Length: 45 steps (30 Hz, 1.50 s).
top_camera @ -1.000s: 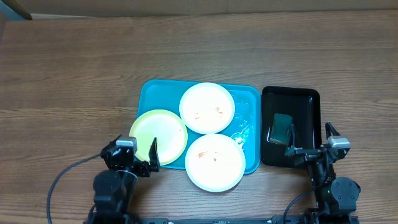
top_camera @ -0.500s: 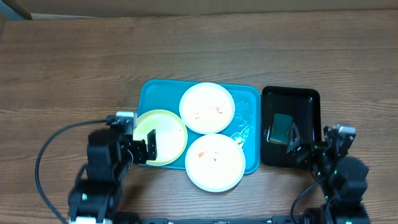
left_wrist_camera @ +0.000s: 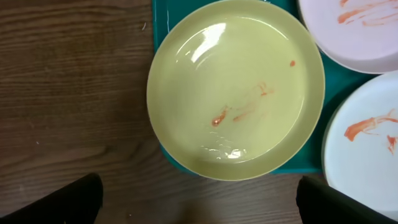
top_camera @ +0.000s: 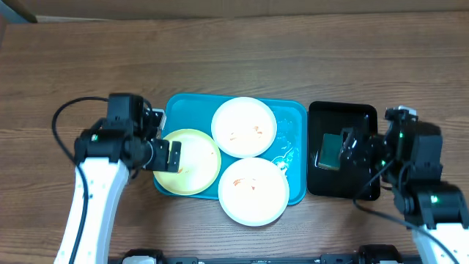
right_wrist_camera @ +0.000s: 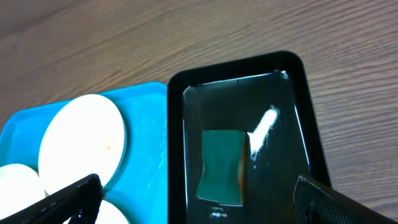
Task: Clean dirty plates on tray and stack at the side
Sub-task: 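Raise left arm over yellow plate and right arm over sponge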
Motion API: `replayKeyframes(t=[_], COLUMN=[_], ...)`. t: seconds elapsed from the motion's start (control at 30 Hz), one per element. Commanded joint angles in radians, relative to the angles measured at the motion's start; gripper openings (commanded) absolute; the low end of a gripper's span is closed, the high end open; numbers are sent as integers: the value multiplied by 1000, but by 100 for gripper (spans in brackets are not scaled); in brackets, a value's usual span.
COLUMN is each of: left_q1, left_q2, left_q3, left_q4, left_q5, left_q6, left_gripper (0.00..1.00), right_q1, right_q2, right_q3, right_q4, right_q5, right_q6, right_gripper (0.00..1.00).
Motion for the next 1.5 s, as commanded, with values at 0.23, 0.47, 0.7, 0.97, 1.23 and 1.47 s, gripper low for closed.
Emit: replayKeyframes(t=[0.23,0.47,0.7,0.97,1.23,1.47], left_q1=[54,131,128,129,129,128], left_q2=[77,109,214,359,454,457], left_q3=[28,27,27,27,27,26], left_q4=[116,225,231,227,222,222], left_q5=[-28,-24,51,48,53,54], left_q6=[-125,-114,-10,-12,-28,-31], left_gripper=[100,99,89,77,65,38], right_q1=[-3,-3,-3,-3,-3,-3], right_q2=[29,29,29,29,29,29], right_q3=[57,57,57,57,57,57], right_q4=[-14,-25,-30,-30,-29,-31], right_q5=[-53,-53,-53,-53,-52,-53], right_q6=[8,8,8,8,8,8], right_gripper=[100,100,100,100,100,100])
